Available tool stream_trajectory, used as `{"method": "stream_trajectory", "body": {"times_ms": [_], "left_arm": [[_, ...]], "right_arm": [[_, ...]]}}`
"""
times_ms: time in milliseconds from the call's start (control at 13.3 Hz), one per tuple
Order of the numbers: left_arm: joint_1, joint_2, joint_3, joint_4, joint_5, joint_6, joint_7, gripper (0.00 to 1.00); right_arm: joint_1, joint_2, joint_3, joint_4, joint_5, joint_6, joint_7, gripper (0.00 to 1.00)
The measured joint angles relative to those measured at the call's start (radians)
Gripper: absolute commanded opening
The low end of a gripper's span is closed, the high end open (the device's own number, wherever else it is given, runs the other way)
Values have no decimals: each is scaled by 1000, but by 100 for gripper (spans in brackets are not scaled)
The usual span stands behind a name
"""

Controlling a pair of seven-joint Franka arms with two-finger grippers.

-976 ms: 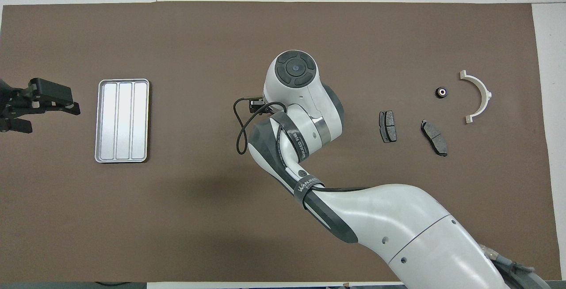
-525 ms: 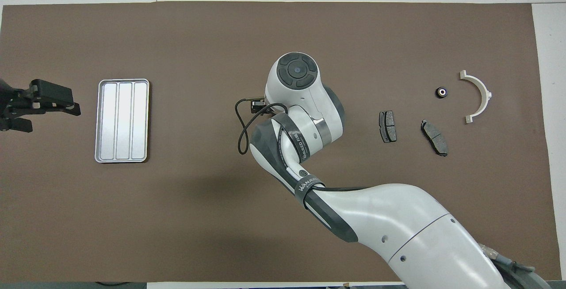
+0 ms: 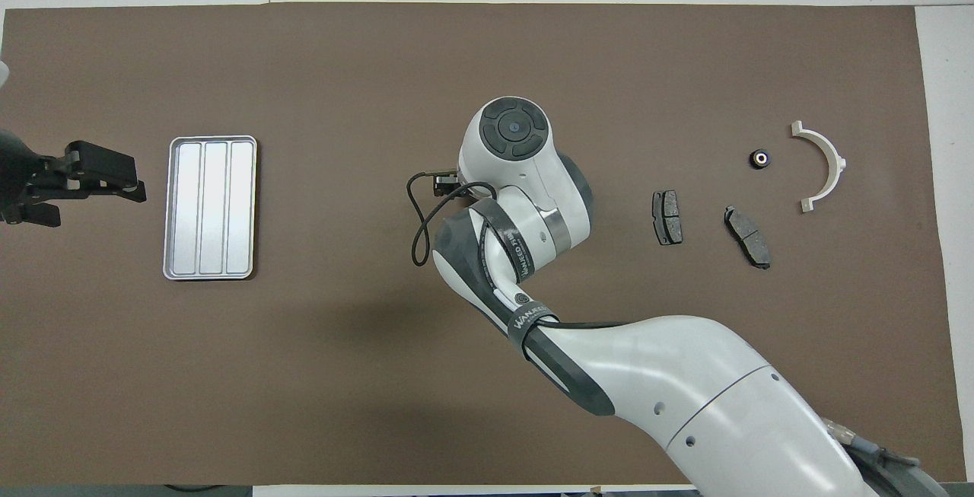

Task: Place bearing gear from tray to pile
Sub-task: 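Lower the right gripper and grasp the black gear at center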

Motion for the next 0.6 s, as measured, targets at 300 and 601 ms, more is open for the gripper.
{"method": "stream_trajectory", "body": {"times_ms": [300,601], "left_arm": [[0,-2,0,-2,1,0,0,100],[0,-11,0,-4,1,0,0,100]], "right_arm": [[0,0,0,-14,0,23,0,74],[0,0,0,-23,0,30,0,73]]}}
